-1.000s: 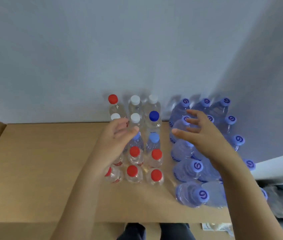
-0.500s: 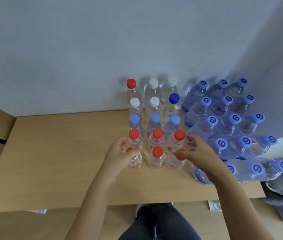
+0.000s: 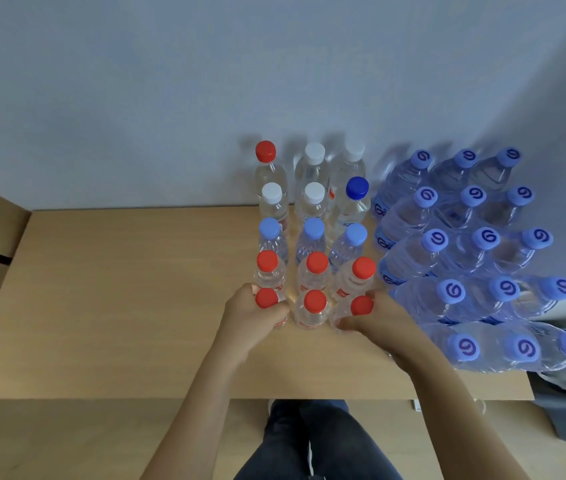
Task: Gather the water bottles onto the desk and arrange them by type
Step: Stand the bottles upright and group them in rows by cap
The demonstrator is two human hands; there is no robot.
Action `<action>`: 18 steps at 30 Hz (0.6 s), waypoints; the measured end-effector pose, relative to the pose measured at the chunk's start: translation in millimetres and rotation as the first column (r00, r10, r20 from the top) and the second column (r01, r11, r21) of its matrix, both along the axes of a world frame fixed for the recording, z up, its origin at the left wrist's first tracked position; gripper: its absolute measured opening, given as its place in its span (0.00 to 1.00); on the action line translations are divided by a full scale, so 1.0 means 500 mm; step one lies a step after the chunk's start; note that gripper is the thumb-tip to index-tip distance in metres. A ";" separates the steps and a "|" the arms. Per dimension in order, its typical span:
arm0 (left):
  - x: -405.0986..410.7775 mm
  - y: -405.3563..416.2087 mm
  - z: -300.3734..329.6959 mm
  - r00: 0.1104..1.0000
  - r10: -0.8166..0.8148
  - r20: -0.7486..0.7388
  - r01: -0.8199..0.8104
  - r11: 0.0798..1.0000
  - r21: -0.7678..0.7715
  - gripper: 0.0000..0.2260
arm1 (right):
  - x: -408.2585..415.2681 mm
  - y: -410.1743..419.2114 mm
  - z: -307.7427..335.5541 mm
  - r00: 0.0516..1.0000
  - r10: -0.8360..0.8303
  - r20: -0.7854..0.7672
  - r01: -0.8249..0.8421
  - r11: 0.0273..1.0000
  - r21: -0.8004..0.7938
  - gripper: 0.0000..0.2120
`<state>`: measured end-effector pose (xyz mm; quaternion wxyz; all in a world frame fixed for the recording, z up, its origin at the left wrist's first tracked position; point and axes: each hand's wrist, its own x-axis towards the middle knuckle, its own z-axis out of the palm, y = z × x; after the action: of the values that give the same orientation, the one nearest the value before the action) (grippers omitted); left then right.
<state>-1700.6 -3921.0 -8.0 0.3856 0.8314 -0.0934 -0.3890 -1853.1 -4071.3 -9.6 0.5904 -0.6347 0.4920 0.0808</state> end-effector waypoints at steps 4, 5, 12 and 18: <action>-0.016 -0.009 -0.004 1.000 0.000 0.016 0.001 1.000 -0.025 0.08 | 0.000 0.004 -0.010 1.000 0.009 -0.003 -0.009 1.000 0.013 0.27; -0.018 -0.009 -0.004 1.000 0.003 0.017 -0.003 0.999 -0.033 0.08 | -0.001 0.004 -0.011 1.000 0.006 -0.001 -0.006 1.000 0.016 0.27; -0.015 -0.009 0.005 0.997 -0.041 -0.060 0.034 0.992 -0.125 0.15 | -0.013 -0.006 0.026 0.987 0.048 0.153 -0.064 0.993 0.100 0.23; 0.034 -0.023 0.034 0.997 0.067 -0.022 -0.068 0.996 -0.049 0.19 | -0.004 -0.042 0.078 0.971 0.005 0.237 -0.025 0.996 0.081 0.09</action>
<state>-1683.8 -3932.7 8.8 0.4202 0.8203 -0.0710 -0.3815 -1855.1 -4092.3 29.6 0.6703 -0.6182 0.4094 0.0294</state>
